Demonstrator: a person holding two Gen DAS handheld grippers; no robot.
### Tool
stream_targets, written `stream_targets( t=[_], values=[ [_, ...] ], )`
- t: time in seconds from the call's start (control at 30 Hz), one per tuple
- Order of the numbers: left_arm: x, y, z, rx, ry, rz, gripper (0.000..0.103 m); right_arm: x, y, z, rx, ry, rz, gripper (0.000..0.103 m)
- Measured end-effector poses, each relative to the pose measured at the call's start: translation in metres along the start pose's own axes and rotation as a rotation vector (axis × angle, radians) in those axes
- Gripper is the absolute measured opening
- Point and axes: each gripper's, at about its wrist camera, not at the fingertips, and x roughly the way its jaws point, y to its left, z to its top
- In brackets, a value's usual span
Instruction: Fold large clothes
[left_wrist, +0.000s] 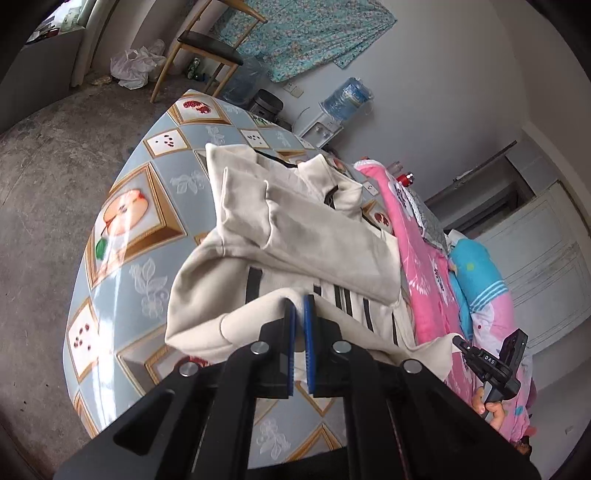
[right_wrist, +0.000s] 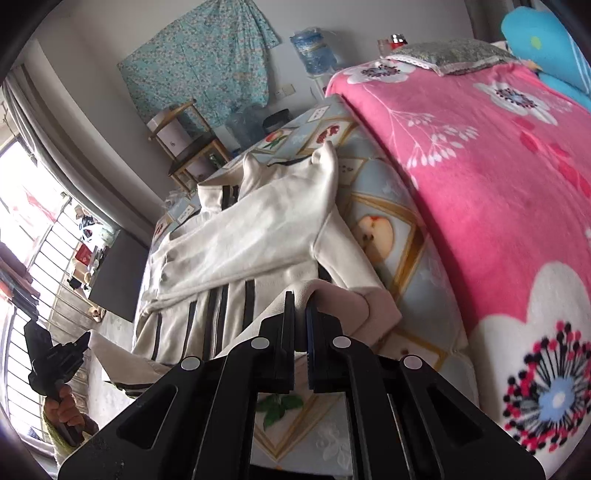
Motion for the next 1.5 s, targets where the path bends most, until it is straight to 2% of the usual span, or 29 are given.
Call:
stream_targets(
  t=[0.07, 0.13, 0.2, 0.23, 0.27, 0.33, 0.4, 0.47, 0.6, 0.67, 0.77, 0.9, 1.03, 1.1, 1.23, 1.33, 1.43, 1.5],
  values=[
    [0.012, 0.006, 0.019, -0.02, -0.005, 0.01, 0.004, 0.019, 0.0, 0.022, 0.009, -0.003, 0.004, 0.005],
    [0.025, 0.013, 0.034, -0.015, -0.018, 0.056, 0.005, 0.041, -0.005, 0.041, 0.034, 0.002, 0.007, 0.005],
    [0.043, 0.023, 0.044, -0.021, -0.006, 0.115, 0.008, 0.07, -0.015, 0.056, 0.08, 0.037, 0.032, 0.01],
    [0.052, 0.029, 0.047, -0.028, 0.007, 0.128, 0.009, 0.083, -0.02, 0.06, 0.102, 0.055, 0.037, 0.018],
    [0.058, 0.036, 0.048, -0.04, 0.013, 0.143, 0.013, 0.096, -0.026, 0.064, 0.124, 0.071, 0.03, 0.034],
    [0.059, 0.046, 0.048, -0.054, -0.021, 0.245, 0.025, 0.11, -0.037, 0.065, 0.147, 0.085, -0.001, 0.047],
    [0.052, 0.057, 0.045, -0.082, -0.047, 0.236, 0.029, 0.108, -0.046, 0.06, 0.166, 0.075, -0.011, 0.051],
    [0.043, 0.065, 0.039, -0.097, -0.053, 0.242, 0.03, 0.097, -0.053, 0.052, 0.174, 0.06, 0.003, 0.059],
    [0.032, 0.067, 0.021, -0.078, -0.028, 0.265, 0.034, 0.065, -0.063, 0.031, 0.162, 0.031, -0.026, 0.07],
    [0.028, 0.061, 0.009, -0.056, -0.008, 0.261, 0.04, 0.05, -0.068, 0.019, 0.175, 0.027, -0.014, 0.074],
    [0.025, 0.05, -0.012, -0.023, 0.028, 0.241, 0.049, 0.037, -0.071, -0.003, 0.203, 0.048, 0.002, 0.077],
    [0.025, 0.042, -0.036, -0.038, 0.085, 0.19, 0.054, 0.03, -0.072, -0.035, 0.277, 0.094, 0.062, 0.078],
    [0.034, 0.049, -0.058, -0.158, 0.141, 0.061, 0.063, 0.035, -0.073, -0.057, 0.359, 0.127, 0.133, 0.078],
    [0.043, 0.057, -0.065, -0.235, 0.159, 0.041, 0.064, 0.043, -0.072, -0.06, 0.382, 0.142, 0.144, 0.078],
    [0.056, 0.075, -0.066, -0.397, 0.117, 0.006, 0.068, 0.057, -0.069, -0.057, 0.413, 0.147, 0.146, 0.078],
    [0.058, 0.081, -0.064, -0.479, 0.072, -0.022, 0.069, 0.064, -0.071, -0.056, 0.432, 0.135, 0.13, 0.077],
    [0.06, 0.083, -0.063, -0.548, 0.024, -0.023, 0.069, 0.068, -0.074, -0.056, 0.473, 0.107, 0.144, 0.078],
    [0.06, 0.082, -0.061, -0.576, -0.011, 0.003, 0.069, 0.07, -0.075, -0.055, 0.486, 0.076, 0.137, 0.077]
  ],
)
